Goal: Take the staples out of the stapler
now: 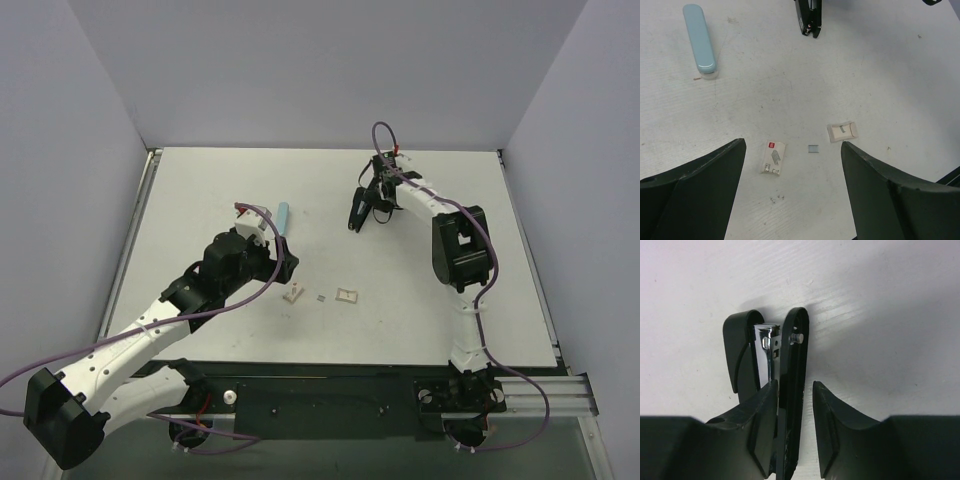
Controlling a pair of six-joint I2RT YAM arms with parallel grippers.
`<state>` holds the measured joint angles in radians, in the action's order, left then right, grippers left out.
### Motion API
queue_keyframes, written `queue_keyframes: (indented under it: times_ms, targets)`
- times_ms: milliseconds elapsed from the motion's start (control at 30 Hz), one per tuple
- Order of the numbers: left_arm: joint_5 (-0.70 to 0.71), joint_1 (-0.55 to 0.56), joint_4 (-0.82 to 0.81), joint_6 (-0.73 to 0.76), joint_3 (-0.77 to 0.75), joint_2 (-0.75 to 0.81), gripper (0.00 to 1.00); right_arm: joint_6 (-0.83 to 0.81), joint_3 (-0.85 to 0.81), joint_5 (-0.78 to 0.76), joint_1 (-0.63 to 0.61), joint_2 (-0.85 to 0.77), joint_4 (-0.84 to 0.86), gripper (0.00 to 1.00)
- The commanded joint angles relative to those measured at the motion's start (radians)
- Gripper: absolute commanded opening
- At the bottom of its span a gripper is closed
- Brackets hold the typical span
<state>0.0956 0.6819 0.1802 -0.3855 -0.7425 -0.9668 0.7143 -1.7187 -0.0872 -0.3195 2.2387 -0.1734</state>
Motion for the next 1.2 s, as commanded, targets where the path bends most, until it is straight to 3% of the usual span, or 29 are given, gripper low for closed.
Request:
queue_keyframes:
  times_ms: [0, 200, 600, 833, 1167]
  targets:
    - [0.012, 0.005, -0.041, 0.007, -0.006, -0.003, 0.88, 0.013, -0.038, 0.0, 0.005, 0.022, 0.002, 0.26]
    - [0.01, 0.005, -0.033, 0.005, -0.015, -0.018, 0.88, 0.013, -0.028, 0.004, 0.005, 0.027, 0.009, 0.0]
    - [-0.03, 0.005, -0.027, -0.046, -0.011, 0.022, 0.88, -0.01, 0.2, 0.013, 0.002, -0.174, 0.123, 0.0]
    - [-0.086, 0.004, -0.044, -0.088, -0.002, 0.023, 0.88, -0.033, 0.427, 0.044, -0.015, -0.431, 0.23, 0.0]
    - [-0.221, 0.005, -0.119, -0.202, 0.014, 0.071, 0.88, -0.079, 0.659, 0.037, -0.101, -0.809, 0.255, 0.0]
